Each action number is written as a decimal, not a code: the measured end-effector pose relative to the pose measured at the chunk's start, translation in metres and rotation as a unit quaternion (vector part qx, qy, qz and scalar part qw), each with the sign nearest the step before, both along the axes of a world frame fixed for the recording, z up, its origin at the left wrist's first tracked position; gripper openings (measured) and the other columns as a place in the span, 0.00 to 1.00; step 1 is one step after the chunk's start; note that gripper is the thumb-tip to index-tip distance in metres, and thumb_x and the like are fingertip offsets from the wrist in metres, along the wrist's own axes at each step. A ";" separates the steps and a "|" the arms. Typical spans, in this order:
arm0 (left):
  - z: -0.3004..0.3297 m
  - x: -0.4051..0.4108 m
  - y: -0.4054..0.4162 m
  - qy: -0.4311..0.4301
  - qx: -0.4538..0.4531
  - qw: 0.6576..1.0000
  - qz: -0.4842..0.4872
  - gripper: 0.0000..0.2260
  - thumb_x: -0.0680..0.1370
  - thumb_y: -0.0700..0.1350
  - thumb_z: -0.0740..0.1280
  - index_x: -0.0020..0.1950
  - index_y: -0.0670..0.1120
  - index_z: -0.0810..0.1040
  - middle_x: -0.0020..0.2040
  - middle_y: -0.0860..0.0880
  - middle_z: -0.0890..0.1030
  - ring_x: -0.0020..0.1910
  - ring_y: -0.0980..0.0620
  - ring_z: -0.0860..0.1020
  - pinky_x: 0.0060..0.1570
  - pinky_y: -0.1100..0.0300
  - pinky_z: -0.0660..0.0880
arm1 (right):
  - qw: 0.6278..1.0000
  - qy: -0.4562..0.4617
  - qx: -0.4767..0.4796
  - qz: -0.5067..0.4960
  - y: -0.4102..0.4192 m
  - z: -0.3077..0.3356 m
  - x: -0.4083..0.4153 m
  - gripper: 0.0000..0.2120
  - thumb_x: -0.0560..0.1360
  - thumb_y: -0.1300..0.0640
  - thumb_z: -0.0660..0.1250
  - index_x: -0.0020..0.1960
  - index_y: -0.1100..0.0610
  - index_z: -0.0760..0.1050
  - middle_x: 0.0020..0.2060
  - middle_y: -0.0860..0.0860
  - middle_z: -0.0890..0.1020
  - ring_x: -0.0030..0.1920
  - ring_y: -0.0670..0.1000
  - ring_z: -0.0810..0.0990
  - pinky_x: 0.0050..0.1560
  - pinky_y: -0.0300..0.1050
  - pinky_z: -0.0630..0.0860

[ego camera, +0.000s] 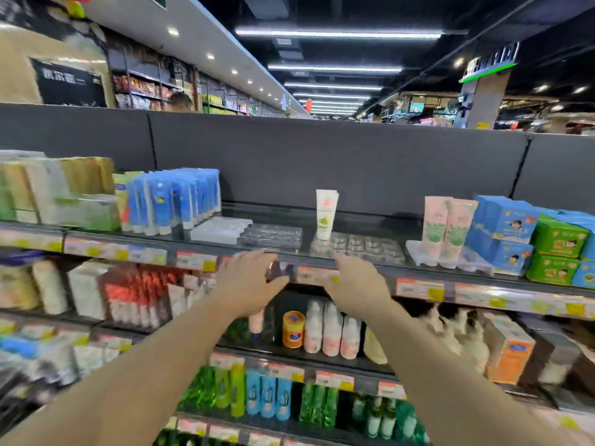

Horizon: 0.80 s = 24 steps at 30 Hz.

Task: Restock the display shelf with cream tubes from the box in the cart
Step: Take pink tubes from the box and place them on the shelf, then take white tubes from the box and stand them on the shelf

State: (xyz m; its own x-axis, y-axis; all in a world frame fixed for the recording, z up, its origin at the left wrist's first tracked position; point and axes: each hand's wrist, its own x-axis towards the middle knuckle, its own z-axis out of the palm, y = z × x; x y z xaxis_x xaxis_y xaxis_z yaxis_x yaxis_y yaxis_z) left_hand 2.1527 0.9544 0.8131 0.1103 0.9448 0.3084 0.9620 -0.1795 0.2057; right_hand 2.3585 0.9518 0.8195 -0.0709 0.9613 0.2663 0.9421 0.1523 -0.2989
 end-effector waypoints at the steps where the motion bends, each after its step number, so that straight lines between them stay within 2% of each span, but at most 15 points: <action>1: -0.003 -0.027 -0.009 0.003 -0.001 1.000 0.018 0.26 0.77 0.65 0.58 0.72 0.56 0.66 0.73 0.52 0.68 0.72 0.47 0.65 0.71 0.47 0.61 | 1.000 -0.011 0.000 0.017 -0.001 -0.007 -0.026 0.25 0.78 0.42 0.58 0.71 0.52 0.64 0.67 0.53 0.72 0.67 0.58 0.69 0.64 0.53 0.70; 4: -0.012 -0.130 -0.051 0.008 -0.012 0.996 0.092 0.28 0.75 0.68 0.55 0.72 0.58 0.66 0.75 0.52 0.66 0.73 0.45 0.64 0.71 0.46 0.61 | 0.995 -0.048 0.009 0.091 -0.009 -0.026 -0.135 0.30 0.77 0.38 0.58 0.73 0.53 0.62 0.69 0.55 0.69 0.70 0.59 0.64 0.68 0.58 0.66; 8: -0.018 -0.254 -0.123 0.013 -0.041 0.977 0.209 0.29 0.76 0.68 0.55 0.76 0.59 0.60 0.77 0.52 0.60 0.76 0.45 0.58 0.73 0.46 0.57 | 0.978 -0.033 -0.009 0.207 -0.034 -0.033 -0.286 0.32 0.76 0.35 0.56 0.75 0.49 0.59 0.74 0.54 0.63 0.73 0.59 0.60 0.71 0.58 0.60; 10: -0.018 -0.306 -0.155 0.009 -0.041 0.964 0.264 0.30 0.77 0.67 0.56 0.76 0.57 0.61 0.77 0.52 0.61 0.76 0.46 0.59 0.74 0.47 0.57 | 0.964 -0.038 -0.019 0.261 -0.046 -0.036 -0.354 0.32 0.77 0.35 0.55 0.75 0.49 0.59 0.75 0.54 0.61 0.74 0.59 0.58 0.72 0.58 0.59; 14: -0.033 -0.398 -0.212 0.014 -0.036 0.934 0.356 0.29 0.75 0.68 0.56 0.74 0.58 0.64 0.76 0.52 0.64 0.74 0.48 0.63 0.71 0.48 0.62 | 0.933 -0.052 -0.024 0.354 -0.074 -0.045 -0.465 0.30 0.77 0.34 0.54 0.74 0.49 0.60 0.71 0.54 0.66 0.72 0.59 0.60 0.68 0.58 0.65; 17: -0.043 -0.447 -0.236 0.013 -0.044 0.908 0.416 0.28 0.76 0.67 0.57 0.74 0.58 0.64 0.76 0.52 0.64 0.73 0.46 0.63 0.71 0.49 0.61 | 0.914 -0.037 -0.025 0.404 -0.088 -0.053 -0.534 0.30 0.77 0.35 0.57 0.73 0.49 0.62 0.70 0.52 0.67 0.71 0.57 0.63 0.67 0.58 0.67; 20: -0.052 -0.491 -0.239 0.000 -0.053 0.885 0.462 0.29 0.75 0.68 0.57 0.74 0.59 0.64 0.76 0.51 0.63 0.75 0.46 0.61 0.73 0.48 0.59 | 0.894 -0.029 -0.037 0.446 -0.086 -0.064 -0.592 0.30 0.77 0.36 0.58 0.73 0.51 0.62 0.70 0.53 0.67 0.70 0.57 0.64 0.67 0.57 0.67; 24: -0.066 -0.554 -0.221 -0.008 -0.060 0.874 0.482 0.30 0.75 0.69 0.57 0.75 0.59 0.62 0.76 0.51 0.63 0.75 0.46 0.61 0.73 0.46 0.59 | 0.875 -0.021 -0.039 0.481 -0.060 -0.075 -0.661 0.28 0.77 0.37 0.59 0.71 0.51 0.63 0.68 0.52 0.70 0.69 0.56 0.67 0.62 0.53 0.70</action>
